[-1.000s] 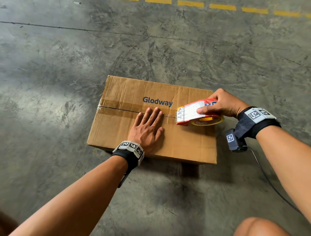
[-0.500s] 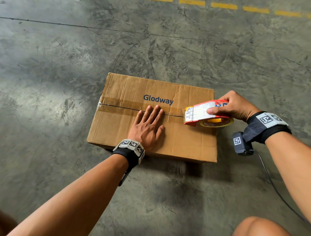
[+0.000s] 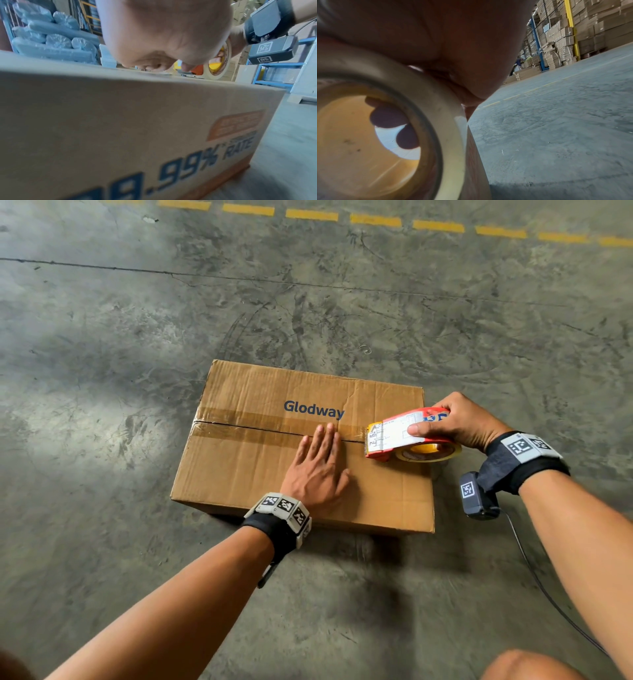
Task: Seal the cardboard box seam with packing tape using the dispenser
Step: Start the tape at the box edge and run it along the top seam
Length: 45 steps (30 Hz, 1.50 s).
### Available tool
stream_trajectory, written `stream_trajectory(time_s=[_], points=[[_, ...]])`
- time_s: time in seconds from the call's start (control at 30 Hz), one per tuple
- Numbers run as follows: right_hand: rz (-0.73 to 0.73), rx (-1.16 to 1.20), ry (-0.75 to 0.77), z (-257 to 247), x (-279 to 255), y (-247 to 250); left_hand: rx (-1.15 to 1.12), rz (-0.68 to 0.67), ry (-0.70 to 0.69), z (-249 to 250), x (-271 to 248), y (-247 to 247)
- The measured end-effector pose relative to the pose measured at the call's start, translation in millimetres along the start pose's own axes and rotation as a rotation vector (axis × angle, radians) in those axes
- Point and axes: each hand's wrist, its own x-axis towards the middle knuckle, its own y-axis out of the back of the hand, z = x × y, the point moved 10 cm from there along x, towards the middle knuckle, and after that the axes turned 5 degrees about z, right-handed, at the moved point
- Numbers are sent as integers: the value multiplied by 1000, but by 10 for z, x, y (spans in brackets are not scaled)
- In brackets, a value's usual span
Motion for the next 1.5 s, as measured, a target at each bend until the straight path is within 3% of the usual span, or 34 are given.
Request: stream_trajectory(time_s=[0.37,0.67,0.9,1.33,1.5], points=[[41,56,-15,14,-95,-40,-24,88,13,-27,-84,-31],[29,83,19,-216,-179,-360,11,32,6,-432,-251,77],[11,115,26,-228,-209,-319,-40,91,40,-82,-180,46],[39,87,34,-277,-208,-308,-80,113,63,-117,-178,-8],[68,63,3,-159,-247,-30,-78,124,69,-141,-153,-29]])
